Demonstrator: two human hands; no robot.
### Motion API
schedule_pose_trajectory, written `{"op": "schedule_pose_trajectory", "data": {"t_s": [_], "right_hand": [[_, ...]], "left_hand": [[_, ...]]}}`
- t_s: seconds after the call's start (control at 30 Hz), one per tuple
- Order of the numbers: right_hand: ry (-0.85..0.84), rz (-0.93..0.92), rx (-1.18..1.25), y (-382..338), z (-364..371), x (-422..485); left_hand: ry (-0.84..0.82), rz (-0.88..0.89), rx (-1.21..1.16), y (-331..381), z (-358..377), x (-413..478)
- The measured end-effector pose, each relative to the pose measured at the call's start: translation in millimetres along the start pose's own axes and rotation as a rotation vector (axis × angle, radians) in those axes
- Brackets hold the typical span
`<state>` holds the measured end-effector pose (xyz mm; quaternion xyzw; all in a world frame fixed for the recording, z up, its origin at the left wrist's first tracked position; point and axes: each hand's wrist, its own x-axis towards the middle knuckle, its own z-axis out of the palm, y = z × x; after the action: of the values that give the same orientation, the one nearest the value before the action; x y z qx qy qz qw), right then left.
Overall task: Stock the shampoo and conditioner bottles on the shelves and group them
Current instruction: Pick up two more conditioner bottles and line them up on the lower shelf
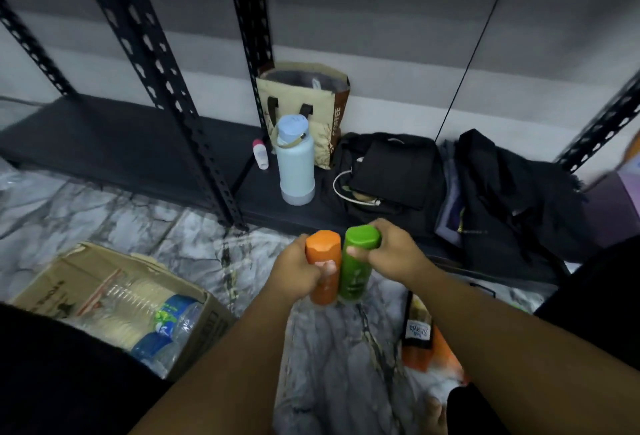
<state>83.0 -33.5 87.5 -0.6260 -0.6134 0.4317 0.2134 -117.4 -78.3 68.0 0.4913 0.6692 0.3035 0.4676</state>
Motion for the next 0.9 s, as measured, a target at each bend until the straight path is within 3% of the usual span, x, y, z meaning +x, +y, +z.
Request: {"op": "schedule_pose_trajectory", "data": {"t_s": [0.1, 0.27, 0.47, 0.67, 0.9], "right_hand": [[0.077, -0.021, 0.268, -39.7, -29.4, -7.5], [0.154, -0.22, 0.561, -122.1, -83.5, -39.4], [0.347, -0.456, 0.692, -214.8, -157.5, -85.2], [0.608, -0.624, 0.719, -302.2, -242.1, -110.4], [0.654, -0.725, 0.739, -365.5, -328.5, -123.4]], "left_hand": [[0.006, 0.092, -0.102, 47.2, -18.9, -11.8], [0.068, 0.299, -0.277, 146.3, -47.6, -39.6], [0.133, 0.616, -0.354, 265.0, -71.7, -69.8], [0.212, 0.821, -0.367, 378.0, -85.4, -100.0], [0.193, 0.957, -0.364, 469.8, -91.3, -110.0]]}}
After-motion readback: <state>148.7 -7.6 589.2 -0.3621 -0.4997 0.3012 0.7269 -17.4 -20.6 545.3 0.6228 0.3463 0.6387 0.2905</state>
